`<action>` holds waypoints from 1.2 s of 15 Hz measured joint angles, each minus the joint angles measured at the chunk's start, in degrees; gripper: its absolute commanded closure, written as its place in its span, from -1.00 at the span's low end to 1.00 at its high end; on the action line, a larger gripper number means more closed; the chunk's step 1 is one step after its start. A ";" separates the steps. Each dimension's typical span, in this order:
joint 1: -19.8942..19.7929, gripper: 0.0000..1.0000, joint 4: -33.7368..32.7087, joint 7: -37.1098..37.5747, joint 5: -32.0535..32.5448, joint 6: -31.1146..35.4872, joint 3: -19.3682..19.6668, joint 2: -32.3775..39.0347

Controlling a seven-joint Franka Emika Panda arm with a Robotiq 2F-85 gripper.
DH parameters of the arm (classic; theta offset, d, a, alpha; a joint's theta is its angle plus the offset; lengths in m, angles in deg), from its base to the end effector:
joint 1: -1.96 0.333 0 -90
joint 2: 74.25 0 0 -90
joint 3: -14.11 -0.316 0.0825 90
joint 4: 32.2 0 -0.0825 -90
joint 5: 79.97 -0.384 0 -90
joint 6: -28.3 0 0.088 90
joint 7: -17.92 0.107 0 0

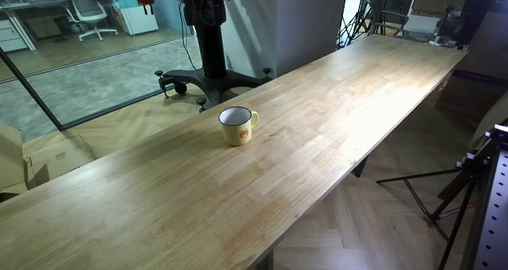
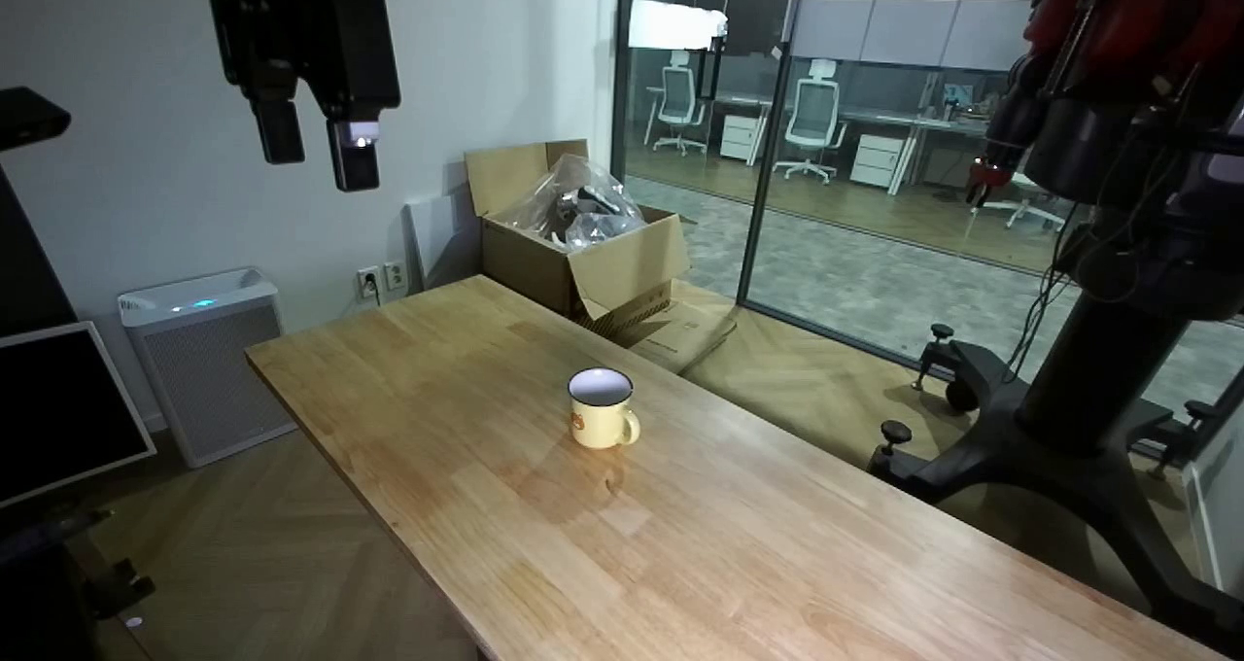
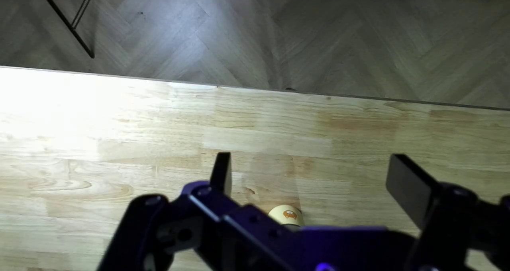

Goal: Slide the cup forward

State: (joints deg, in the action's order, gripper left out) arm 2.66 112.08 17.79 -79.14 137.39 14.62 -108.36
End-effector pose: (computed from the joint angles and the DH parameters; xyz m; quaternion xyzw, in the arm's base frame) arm 0.3660 0.0000 0.4773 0.9999 0.0060 -0.0094 0.0043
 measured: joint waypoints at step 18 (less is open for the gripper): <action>-9.33 -1.00 -6.70 6.85 10.71 32.92 -0.06 27.00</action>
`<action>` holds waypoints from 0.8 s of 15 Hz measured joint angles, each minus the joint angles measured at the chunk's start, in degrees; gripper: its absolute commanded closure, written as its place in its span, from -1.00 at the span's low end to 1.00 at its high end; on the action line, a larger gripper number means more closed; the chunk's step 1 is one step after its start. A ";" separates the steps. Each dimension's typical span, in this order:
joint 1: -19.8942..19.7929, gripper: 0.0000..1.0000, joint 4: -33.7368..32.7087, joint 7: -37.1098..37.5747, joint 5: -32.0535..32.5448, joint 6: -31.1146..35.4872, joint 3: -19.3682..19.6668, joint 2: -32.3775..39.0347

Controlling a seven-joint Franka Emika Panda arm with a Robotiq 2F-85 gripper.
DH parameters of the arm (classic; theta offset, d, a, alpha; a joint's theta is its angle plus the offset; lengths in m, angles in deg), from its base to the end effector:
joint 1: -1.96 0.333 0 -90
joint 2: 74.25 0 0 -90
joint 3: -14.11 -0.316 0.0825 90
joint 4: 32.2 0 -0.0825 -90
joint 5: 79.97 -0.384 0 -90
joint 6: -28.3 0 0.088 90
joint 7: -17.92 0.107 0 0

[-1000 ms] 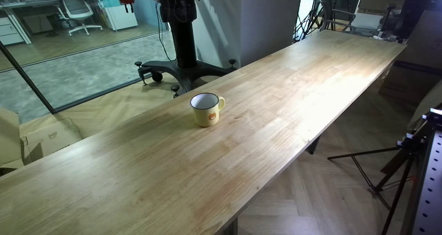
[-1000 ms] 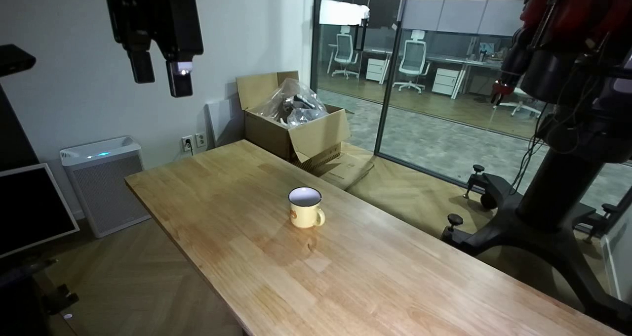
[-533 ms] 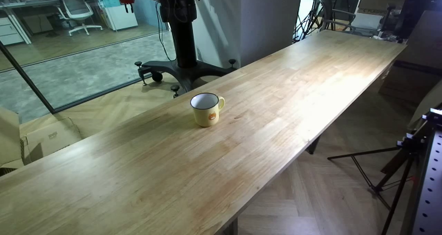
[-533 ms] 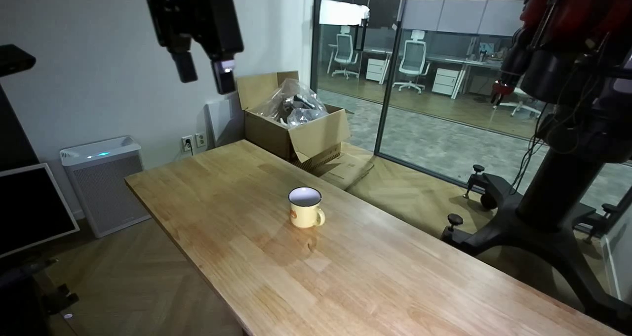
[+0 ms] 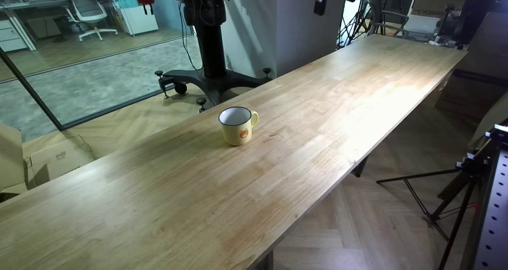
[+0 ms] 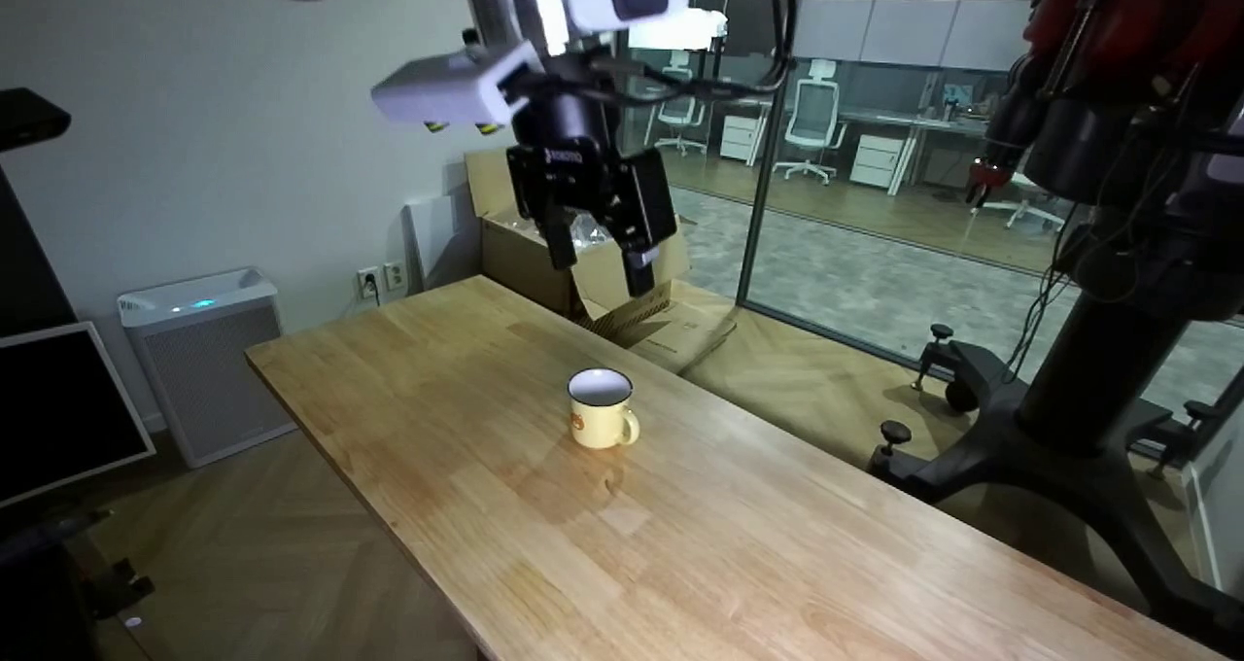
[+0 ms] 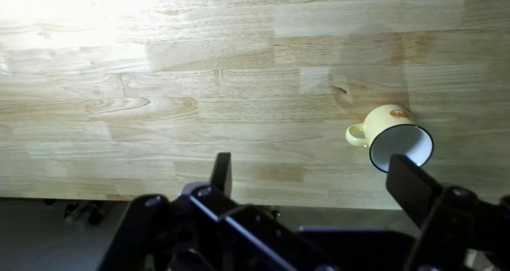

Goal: Slide the cup forward

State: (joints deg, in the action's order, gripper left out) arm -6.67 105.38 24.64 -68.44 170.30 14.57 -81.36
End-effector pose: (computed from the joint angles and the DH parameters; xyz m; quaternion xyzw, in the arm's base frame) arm 0.4899 -0.0777 0.3830 0.9905 -0.0643 0.0985 0.0710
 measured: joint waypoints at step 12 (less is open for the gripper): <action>6.57 -1.00 -13.47 -0.50 0.55 -2.10 0.18 19.82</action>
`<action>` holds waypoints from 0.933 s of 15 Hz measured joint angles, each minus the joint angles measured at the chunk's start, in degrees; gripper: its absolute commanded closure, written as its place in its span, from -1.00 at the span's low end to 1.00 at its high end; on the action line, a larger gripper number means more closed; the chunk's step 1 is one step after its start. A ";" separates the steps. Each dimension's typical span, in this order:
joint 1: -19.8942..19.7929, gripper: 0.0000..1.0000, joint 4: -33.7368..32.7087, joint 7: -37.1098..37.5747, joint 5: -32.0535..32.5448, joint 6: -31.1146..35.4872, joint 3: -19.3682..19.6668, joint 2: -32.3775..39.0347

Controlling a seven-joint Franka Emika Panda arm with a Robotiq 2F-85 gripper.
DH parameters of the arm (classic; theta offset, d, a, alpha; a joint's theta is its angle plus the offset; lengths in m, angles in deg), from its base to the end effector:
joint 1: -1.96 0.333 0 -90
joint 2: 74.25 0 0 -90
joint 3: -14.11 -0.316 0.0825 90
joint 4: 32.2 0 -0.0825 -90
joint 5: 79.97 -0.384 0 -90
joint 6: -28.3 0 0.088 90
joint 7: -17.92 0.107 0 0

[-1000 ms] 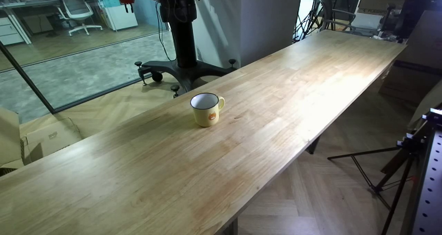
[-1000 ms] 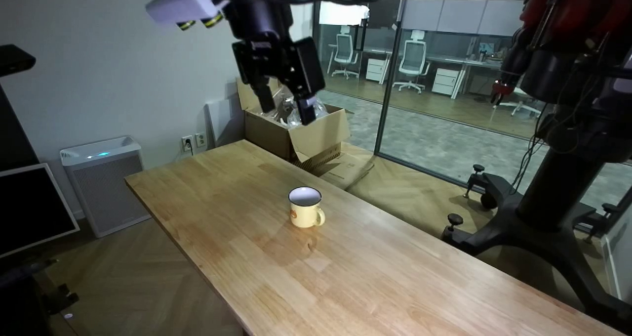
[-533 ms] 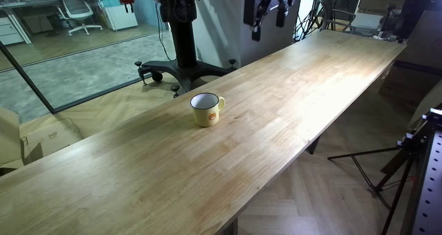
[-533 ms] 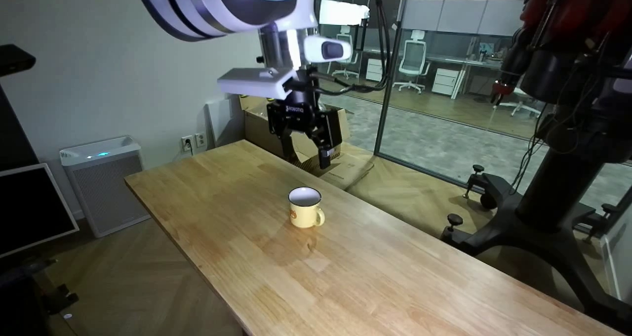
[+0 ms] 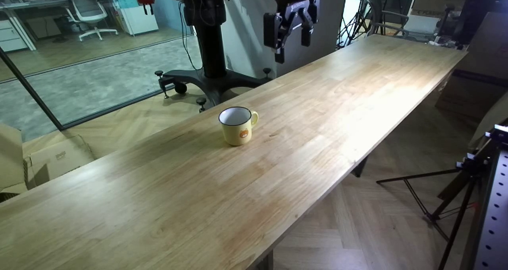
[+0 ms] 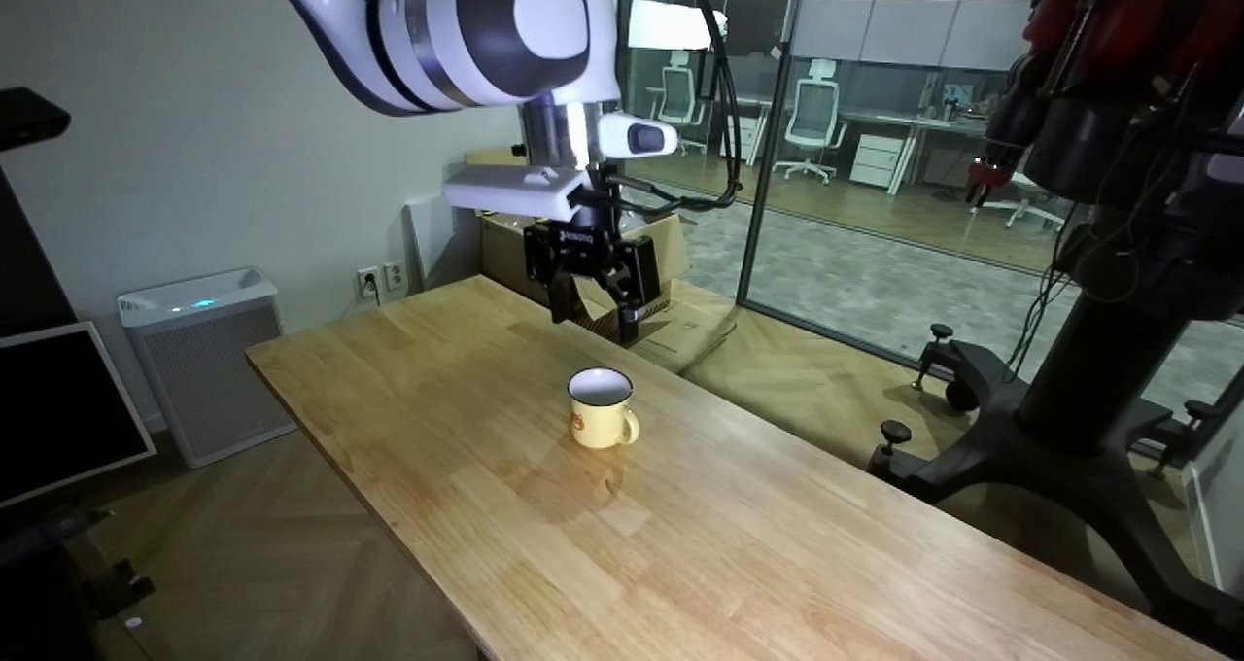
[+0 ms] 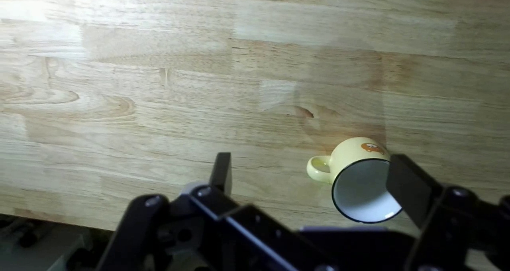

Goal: Slide the cup forward

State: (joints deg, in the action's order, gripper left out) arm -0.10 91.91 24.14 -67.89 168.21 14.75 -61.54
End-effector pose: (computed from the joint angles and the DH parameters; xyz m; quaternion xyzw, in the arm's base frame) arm 0.5660 -0.0270 0.2975 0.9971 0.0013 0.0289 0.0703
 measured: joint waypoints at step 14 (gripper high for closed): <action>1.82 -1.00 -16.73 -19.25 -3.54 -1.16 -3.42 20.47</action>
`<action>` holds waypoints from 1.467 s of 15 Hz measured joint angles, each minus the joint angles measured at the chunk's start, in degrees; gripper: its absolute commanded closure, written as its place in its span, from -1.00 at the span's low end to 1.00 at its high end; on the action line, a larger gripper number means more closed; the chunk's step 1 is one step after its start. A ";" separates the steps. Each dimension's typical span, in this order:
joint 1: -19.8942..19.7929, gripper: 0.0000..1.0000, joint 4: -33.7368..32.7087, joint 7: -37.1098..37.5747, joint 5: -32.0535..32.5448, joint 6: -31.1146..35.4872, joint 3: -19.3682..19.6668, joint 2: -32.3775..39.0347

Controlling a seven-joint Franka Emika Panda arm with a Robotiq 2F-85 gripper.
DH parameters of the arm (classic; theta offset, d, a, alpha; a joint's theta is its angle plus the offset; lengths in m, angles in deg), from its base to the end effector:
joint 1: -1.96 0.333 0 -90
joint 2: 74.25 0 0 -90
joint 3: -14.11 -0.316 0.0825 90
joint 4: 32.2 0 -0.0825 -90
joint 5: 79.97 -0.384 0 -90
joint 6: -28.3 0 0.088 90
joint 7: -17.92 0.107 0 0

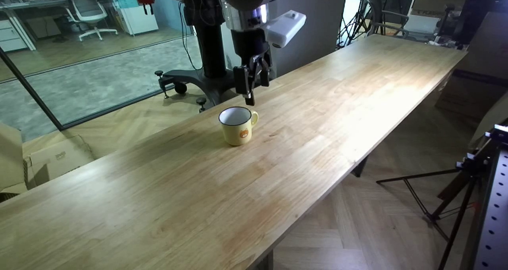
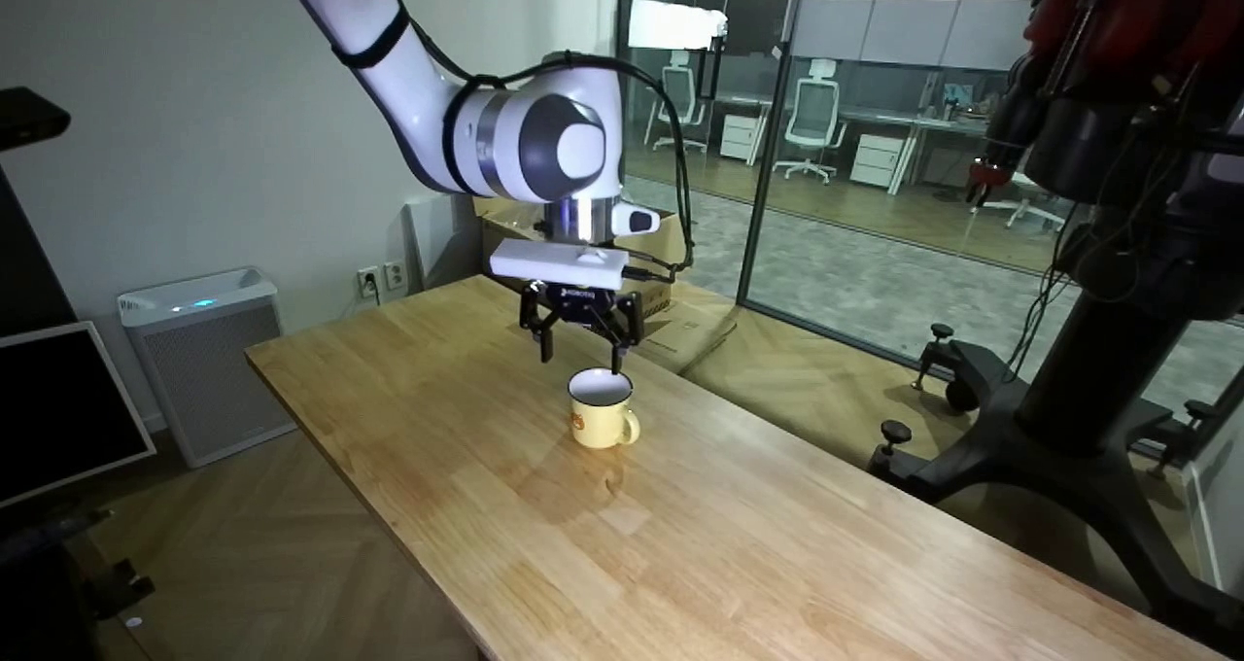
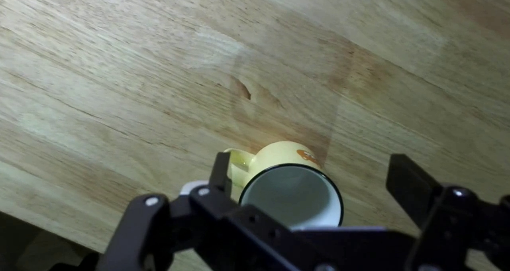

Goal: Slide the cup forward

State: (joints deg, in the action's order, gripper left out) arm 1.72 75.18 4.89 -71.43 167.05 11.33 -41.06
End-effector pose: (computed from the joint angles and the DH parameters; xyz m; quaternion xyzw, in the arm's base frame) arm 0.6338 0.0260 0.1987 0.9815 0.1877 -0.0181 0.0334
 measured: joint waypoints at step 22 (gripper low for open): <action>-1.82 -1.00 -21.20 -9.71 0.83 -1.91 0.56 16.72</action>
State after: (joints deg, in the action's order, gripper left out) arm -0.10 53.98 -4.83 -70.60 165.14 11.89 -24.35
